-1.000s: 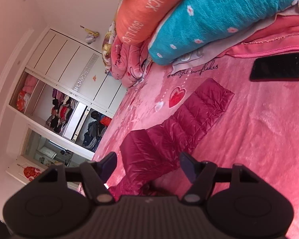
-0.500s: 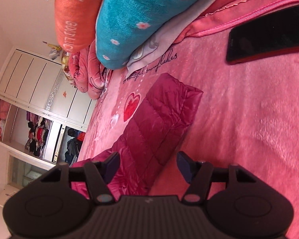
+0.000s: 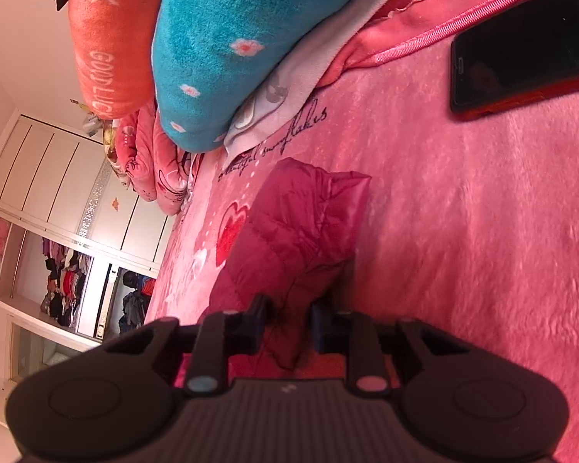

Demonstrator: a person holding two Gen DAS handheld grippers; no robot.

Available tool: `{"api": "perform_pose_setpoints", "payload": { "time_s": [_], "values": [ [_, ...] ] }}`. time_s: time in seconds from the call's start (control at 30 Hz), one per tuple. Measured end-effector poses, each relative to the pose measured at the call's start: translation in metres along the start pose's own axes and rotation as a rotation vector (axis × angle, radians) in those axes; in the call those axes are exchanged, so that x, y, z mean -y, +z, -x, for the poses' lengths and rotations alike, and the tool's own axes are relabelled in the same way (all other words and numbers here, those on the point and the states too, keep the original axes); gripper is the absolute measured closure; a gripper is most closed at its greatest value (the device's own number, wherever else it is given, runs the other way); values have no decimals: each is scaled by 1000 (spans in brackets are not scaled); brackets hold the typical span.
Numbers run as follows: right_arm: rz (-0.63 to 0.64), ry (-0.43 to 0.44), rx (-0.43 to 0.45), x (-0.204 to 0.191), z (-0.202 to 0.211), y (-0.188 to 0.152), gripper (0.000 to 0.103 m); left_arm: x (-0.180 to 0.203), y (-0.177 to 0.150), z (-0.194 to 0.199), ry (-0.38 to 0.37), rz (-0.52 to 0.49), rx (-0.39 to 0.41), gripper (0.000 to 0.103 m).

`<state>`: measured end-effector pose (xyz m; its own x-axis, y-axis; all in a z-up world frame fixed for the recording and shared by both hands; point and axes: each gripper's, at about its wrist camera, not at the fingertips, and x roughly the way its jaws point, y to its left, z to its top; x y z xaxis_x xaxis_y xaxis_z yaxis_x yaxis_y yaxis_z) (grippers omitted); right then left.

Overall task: Fold large clothes
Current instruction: 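Lift the sleeve with the right gripper and lay it across the jacket body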

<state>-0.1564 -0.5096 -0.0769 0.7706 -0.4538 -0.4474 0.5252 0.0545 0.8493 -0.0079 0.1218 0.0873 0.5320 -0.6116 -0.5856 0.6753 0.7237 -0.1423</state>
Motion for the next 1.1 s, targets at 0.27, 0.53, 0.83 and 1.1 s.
{"api": "perform_pose_setpoints", "payload": {
  "time_s": [0.27,0.53,0.83,1.1],
  "values": [
    [119,3,40,-30,18,4,101,5,1,5,1,-2,21,22],
    [473,51,184,-139,71,28,102,2,3,10,-15,3,66,22],
    [747,303,214,-287,115,-5,102,-15,1,22,-24,57,142,21],
    [926,569,-74,-359,94,-139,102,-42,2,37,-38,118,210,20]
  ]
}}
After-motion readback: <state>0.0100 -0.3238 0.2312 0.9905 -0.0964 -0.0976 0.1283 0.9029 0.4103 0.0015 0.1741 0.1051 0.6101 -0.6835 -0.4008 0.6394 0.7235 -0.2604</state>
